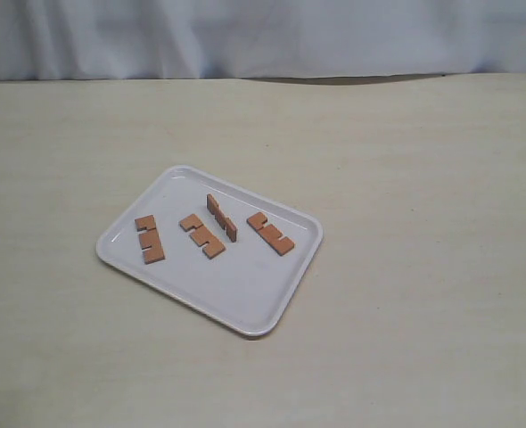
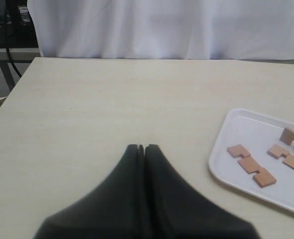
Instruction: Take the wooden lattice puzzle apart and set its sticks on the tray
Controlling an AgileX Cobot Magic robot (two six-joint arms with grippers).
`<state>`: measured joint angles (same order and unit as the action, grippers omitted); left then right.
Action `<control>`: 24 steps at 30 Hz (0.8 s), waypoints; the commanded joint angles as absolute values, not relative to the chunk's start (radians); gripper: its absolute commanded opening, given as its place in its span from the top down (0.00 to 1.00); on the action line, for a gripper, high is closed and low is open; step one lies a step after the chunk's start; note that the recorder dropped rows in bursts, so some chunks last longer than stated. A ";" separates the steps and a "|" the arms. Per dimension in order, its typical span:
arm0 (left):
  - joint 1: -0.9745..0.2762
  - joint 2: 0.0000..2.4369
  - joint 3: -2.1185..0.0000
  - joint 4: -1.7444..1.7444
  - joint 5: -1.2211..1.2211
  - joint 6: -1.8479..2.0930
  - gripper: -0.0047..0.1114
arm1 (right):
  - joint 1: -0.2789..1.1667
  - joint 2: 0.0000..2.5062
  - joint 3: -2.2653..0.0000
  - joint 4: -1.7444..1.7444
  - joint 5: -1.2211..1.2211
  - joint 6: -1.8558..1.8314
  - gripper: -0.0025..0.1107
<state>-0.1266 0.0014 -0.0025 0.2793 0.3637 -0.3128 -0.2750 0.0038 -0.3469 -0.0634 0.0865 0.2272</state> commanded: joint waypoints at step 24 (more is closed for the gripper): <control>-0.132 0.000 0.000 0.280 0.357 -0.315 0.96 | -0.253 0.000 0.000 -0.066 0.085 0.217 0.94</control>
